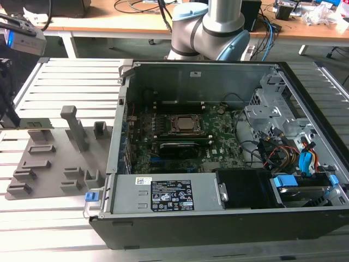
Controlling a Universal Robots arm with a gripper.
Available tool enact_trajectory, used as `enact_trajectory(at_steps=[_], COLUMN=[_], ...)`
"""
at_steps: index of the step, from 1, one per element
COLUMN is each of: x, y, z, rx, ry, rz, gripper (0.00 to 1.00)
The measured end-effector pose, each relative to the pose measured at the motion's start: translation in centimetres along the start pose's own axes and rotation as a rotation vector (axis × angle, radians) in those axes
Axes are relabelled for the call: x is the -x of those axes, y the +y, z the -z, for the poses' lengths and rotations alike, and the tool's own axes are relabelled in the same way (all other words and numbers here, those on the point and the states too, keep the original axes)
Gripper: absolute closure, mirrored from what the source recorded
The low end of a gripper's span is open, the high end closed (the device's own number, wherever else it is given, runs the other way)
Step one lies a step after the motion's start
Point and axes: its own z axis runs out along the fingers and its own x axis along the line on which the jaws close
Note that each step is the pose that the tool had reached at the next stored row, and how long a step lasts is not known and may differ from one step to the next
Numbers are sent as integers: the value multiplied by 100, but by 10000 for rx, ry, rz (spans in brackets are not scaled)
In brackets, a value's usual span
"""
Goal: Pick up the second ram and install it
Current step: 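Pick up the second ram and move it above second insertion slot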
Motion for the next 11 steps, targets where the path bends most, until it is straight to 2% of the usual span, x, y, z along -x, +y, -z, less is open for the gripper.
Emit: enact_trajectory(at_steps=[2, 4, 7, 11], x=[1, 4, 7, 6], y=[2, 7, 13, 2], z=[40, 108, 265, 277], rx=[1, 1, 2, 4], ry=[-2, -42, -66, -74], rz=[0, -2, 2, 5], gripper=[86, 86, 86, 86])
